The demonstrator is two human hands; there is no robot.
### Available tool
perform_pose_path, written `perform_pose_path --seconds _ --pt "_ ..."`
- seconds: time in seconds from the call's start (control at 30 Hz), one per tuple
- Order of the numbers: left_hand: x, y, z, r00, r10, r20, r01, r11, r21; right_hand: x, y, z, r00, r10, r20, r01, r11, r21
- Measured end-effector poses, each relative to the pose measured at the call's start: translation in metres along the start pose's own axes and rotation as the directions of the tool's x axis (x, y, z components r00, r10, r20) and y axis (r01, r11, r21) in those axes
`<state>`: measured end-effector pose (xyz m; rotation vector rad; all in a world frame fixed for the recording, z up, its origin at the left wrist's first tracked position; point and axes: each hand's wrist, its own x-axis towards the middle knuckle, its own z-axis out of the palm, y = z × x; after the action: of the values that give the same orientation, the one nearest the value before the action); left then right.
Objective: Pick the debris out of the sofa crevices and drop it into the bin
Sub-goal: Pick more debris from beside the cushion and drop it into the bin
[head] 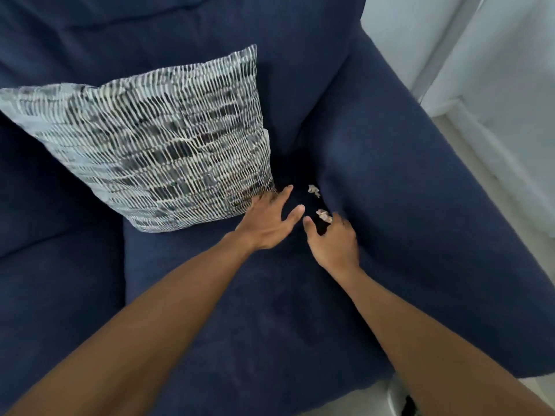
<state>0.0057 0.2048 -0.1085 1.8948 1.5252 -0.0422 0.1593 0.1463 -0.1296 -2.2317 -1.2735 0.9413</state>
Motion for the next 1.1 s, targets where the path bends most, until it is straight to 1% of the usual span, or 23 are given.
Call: perform_pose_path --seconds 0.13,0.23,0.33,0.47,0.6,0.67,0.8,0.9,1.1 --pt "0.07 -0.01 0.024 1.0 0.017 0.02 -0.017 1.0 0.009 0.037 0.013 0.038 0.984 0.163 -0.066 -0.15 0.974 0.167" --pt "0.123 -0.016 0.045 0.999 0.039 0.005 -0.039 0.999 0.022 0.063 0.022 0.065 0.952 0.257 -0.165 -0.208 0.941 0.265" --pt "0.161 -0.017 0.062 0.996 0.066 -0.066 -0.065 0.998 0.024 0.084 0.03 0.085 0.929 0.271 -0.254 -0.192 0.936 0.295" --pt "0.19 -0.022 0.078 0.969 0.162 -0.184 -0.155 0.987 0.051 0.103 0.038 0.106 0.88 0.306 -0.362 -0.176 0.92 0.35" --pt "0.199 -0.024 0.087 0.943 0.236 -0.234 -0.216 0.971 0.106 0.114 0.041 0.111 0.858 0.316 -0.404 -0.156 0.911 0.381" --pt "0.199 -0.025 0.088 0.936 0.252 -0.247 -0.235 0.967 0.098 0.114 0.041 0.111 0.848 0.309 -0.43 -0.143 0.916 0.376" --pt "0.195 -0.022 0.081 0.943 0.215 -0.254 -0.218 0.976 0.017 0.11 0.037 0.104 0.857 0.34 -0.387 -0.177 0.9 0.398" --pt "0.181 -0.016 0.074 0.955 0.155 -0.252 -0.172 0.984 -0.047 0.099 0.033 0.095 0.878 0.317 -0.36 -0.157 0.9 0.407" --pt "0.14 -0.006 0.048 0.95 0.179 -0.255 -0.193 0.981 -0.031 0.064 0.018 0.062 0.913 0.253 -0.32 -0.102 0.901 0.421"
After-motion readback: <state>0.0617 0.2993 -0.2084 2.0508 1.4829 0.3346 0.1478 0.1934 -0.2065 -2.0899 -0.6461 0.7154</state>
